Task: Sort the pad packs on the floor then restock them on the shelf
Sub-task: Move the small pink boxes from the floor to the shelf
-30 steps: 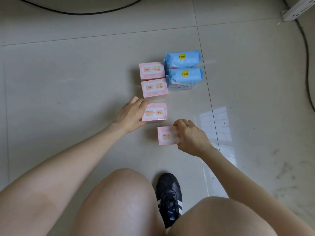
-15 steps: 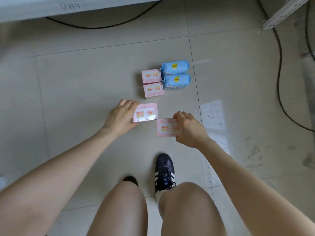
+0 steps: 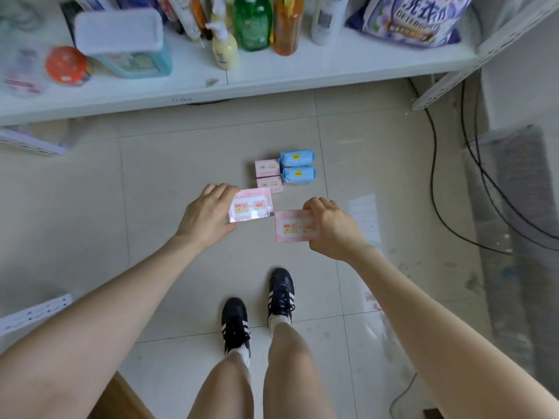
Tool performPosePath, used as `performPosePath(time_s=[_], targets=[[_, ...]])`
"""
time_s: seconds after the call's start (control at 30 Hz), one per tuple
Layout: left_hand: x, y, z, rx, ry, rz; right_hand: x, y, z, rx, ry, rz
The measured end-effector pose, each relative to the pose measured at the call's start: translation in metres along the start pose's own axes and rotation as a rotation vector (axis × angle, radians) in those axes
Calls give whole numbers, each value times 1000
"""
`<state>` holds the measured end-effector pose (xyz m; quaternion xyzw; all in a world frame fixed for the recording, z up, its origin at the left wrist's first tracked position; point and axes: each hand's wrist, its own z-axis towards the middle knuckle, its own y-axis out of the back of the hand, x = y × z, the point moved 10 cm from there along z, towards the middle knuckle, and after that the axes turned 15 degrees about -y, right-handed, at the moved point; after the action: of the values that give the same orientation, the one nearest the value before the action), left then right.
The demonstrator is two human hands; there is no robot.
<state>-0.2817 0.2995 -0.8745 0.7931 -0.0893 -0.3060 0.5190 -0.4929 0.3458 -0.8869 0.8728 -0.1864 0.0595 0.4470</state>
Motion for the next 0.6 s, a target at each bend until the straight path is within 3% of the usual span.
performPosePath(time_s=[0.23,0.6], targets=[[-21,120,-21,-101,6,26,39,109,-40,-52,23,3],[-33,314,-81,-304,-60,-34,140,274,-132,-97,130,264]])
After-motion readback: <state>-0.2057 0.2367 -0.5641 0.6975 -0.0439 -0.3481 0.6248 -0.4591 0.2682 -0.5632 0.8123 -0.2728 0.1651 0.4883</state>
